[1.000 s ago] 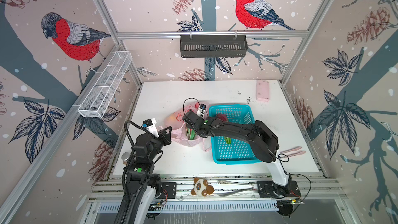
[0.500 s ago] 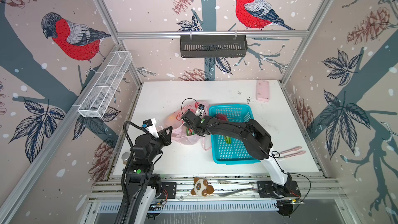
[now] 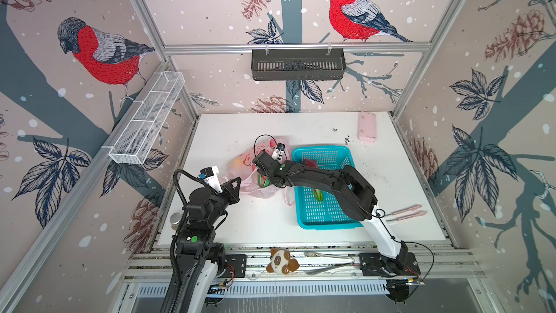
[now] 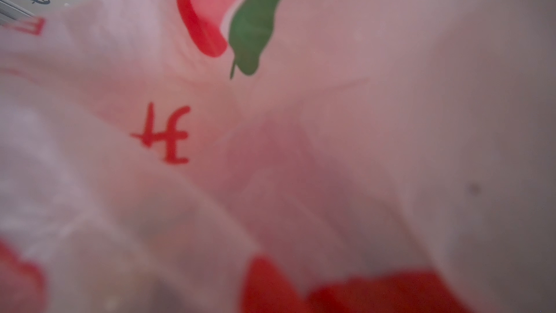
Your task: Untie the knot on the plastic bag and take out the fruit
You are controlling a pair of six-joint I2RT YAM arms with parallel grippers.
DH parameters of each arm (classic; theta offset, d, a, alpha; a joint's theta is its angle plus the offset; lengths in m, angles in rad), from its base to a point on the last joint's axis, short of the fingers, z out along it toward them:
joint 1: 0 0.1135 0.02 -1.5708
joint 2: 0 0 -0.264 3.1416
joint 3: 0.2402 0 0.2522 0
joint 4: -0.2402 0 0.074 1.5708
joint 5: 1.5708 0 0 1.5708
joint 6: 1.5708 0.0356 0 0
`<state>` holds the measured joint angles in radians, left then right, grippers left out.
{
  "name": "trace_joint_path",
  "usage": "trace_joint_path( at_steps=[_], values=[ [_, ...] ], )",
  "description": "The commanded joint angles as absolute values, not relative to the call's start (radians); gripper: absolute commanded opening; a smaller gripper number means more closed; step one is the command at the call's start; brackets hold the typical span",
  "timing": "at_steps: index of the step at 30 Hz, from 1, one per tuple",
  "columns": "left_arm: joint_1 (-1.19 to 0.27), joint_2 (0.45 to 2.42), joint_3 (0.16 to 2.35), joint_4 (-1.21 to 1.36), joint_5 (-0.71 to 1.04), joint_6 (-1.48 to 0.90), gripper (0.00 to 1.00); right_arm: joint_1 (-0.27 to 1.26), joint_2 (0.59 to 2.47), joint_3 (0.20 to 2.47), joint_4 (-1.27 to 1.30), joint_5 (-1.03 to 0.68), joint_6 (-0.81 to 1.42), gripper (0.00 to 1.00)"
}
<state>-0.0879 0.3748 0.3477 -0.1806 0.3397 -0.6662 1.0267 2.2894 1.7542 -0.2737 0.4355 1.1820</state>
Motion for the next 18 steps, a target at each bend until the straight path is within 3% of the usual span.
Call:
trace_joint_path(
  at_steps=[1, 11, 18],
  values=[
    [-0.088, 0.383, 0.341, -0.151, 0.350, -0.671, 0.00, 1.027, 2.280, 1.722, -0.355, 0.388, 1.188, 0.59],
    [-0.087, 0.393, 0.328, -0.138, 0.331, -0.674, 0.00, 1.033, 2.207, 1.632, -0.291, 0.392, 1.164, 0.39],
    [-0.087, 0.396, 0.327, -0.141, 0.324, -0.673, 0.00, 1.040, 2.163, 1.589, -0.231, 0.389, 1.143, 0.32]
  ],
)
